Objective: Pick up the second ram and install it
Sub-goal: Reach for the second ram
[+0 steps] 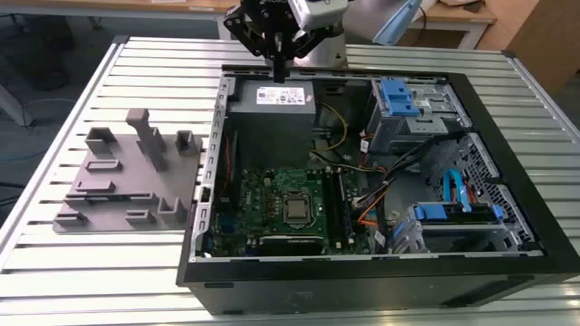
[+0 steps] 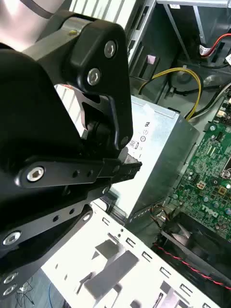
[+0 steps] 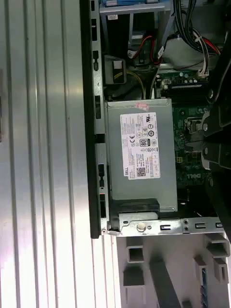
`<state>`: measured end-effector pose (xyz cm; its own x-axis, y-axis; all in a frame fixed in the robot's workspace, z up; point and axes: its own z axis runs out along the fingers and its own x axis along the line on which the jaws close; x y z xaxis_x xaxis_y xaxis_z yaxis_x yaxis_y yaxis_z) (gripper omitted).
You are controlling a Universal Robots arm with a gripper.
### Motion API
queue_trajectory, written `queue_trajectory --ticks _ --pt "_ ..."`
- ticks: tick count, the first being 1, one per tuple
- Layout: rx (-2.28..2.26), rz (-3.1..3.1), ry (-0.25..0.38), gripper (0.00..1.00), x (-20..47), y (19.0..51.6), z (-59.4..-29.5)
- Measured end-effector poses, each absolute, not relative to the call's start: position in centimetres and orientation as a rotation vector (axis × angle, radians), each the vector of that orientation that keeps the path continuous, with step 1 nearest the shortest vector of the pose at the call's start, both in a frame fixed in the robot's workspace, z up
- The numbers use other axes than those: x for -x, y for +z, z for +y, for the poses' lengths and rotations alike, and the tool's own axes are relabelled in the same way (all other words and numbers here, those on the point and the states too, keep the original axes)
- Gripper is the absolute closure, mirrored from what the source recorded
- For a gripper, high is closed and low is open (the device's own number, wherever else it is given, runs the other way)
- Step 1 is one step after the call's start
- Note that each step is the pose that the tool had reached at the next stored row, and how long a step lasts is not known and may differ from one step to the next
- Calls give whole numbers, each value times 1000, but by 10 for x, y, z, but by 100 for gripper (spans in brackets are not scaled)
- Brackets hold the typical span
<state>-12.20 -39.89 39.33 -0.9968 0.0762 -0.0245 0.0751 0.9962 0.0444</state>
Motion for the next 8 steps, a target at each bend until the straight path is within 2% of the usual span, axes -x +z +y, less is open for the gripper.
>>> queue_trajectory --ticks 8 --pt "-118 3112 68 89 139 393 -399"
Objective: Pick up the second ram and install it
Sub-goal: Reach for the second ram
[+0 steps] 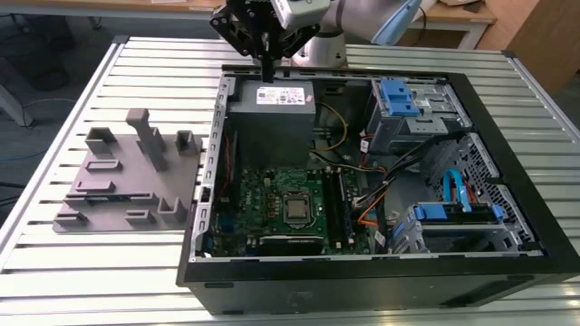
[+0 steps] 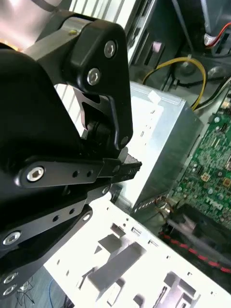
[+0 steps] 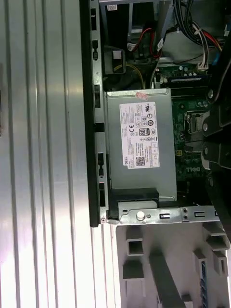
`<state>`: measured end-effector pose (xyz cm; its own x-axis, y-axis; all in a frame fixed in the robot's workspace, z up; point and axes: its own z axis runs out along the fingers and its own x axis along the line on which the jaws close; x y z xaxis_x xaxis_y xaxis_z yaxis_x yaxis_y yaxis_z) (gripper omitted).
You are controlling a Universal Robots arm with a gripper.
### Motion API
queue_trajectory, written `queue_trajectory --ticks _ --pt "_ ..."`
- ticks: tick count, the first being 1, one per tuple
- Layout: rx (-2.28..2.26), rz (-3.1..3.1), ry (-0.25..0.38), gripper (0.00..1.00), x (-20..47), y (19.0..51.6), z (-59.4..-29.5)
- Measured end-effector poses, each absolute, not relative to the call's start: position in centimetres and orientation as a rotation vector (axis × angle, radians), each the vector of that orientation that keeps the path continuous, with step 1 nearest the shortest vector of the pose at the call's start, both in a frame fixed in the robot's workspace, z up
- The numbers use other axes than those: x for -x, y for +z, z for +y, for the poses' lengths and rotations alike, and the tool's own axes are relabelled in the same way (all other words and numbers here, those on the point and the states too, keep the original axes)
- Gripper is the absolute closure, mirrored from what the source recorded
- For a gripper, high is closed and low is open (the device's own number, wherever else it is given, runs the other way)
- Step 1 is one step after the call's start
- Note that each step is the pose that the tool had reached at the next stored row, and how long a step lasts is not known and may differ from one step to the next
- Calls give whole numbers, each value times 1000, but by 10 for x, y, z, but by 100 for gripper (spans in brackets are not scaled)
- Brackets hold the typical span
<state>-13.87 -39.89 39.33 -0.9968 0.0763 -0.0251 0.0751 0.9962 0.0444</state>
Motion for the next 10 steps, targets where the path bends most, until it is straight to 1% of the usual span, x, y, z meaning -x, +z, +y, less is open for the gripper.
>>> queue_trajectory --ticks 10 --pt "-118 3111 68 89 162 393 -399"
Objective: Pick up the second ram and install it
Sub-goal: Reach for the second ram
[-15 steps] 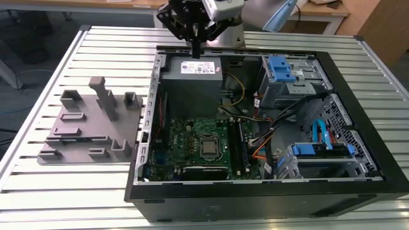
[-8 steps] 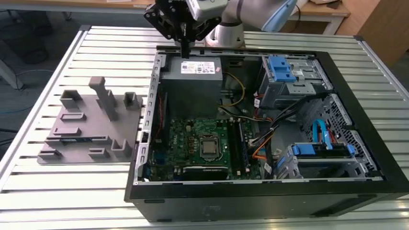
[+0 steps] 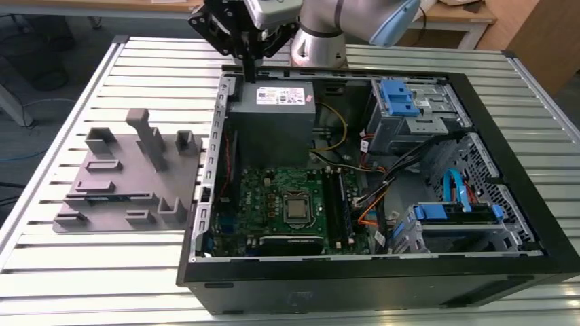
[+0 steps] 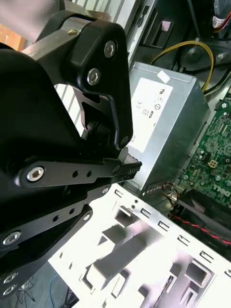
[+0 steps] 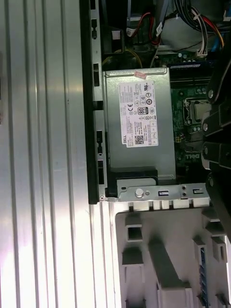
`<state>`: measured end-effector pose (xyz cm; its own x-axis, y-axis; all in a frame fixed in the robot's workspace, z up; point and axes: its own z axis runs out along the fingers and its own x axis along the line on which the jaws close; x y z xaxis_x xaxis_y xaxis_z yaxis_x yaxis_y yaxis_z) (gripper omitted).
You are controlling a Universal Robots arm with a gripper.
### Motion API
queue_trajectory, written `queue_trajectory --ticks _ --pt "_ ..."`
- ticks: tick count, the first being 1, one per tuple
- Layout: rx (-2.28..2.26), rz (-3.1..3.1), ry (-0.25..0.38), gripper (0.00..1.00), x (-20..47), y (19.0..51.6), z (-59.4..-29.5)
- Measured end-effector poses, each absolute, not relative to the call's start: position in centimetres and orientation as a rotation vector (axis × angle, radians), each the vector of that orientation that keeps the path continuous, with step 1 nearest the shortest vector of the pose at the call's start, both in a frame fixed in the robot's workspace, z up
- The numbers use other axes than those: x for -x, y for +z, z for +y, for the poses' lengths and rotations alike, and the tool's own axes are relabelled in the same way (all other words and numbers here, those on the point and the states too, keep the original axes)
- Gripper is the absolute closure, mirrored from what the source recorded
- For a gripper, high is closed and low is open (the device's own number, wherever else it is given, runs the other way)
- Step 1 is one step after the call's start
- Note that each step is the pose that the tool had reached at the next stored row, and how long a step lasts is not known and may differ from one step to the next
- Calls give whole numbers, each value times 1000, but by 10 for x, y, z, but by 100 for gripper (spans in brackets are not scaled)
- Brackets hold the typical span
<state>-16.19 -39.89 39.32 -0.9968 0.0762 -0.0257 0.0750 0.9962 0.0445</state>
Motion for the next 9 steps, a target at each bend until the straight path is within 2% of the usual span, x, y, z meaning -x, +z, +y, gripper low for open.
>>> queue_trajectory --ticks 9 --pt "-118 3111 68 89 176 393 -399"
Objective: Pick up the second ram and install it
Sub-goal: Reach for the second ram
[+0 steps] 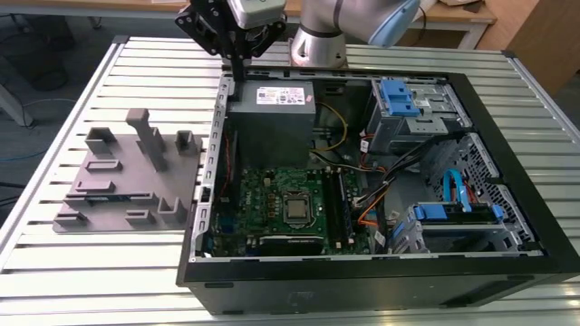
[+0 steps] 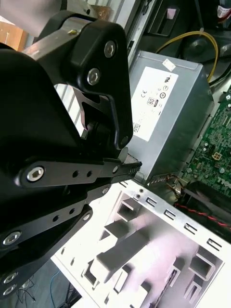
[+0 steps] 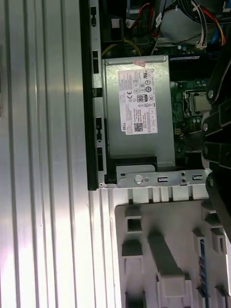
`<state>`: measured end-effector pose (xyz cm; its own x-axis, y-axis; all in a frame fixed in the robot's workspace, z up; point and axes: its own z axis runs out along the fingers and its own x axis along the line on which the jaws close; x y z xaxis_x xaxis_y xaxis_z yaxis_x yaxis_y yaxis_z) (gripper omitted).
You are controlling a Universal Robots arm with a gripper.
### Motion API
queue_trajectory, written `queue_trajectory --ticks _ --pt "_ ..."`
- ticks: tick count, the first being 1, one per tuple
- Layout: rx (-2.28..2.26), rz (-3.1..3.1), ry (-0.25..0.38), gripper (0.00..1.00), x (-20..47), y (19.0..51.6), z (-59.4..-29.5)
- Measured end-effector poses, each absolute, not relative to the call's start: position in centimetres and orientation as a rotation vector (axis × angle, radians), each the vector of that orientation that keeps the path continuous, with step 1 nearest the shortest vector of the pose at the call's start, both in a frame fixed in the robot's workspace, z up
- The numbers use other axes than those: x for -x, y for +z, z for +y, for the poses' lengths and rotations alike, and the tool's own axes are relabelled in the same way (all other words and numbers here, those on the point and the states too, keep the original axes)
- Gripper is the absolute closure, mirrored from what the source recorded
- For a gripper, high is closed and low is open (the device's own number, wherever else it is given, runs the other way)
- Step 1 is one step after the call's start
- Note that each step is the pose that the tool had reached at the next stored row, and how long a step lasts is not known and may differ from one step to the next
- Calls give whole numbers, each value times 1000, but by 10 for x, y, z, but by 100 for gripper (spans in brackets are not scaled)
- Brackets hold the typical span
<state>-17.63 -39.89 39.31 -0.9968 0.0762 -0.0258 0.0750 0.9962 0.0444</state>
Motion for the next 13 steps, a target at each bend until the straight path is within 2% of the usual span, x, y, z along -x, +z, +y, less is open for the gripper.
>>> queue_trajectory --ticks 13 --pt "-118 3111 68 89 195 393 -399"
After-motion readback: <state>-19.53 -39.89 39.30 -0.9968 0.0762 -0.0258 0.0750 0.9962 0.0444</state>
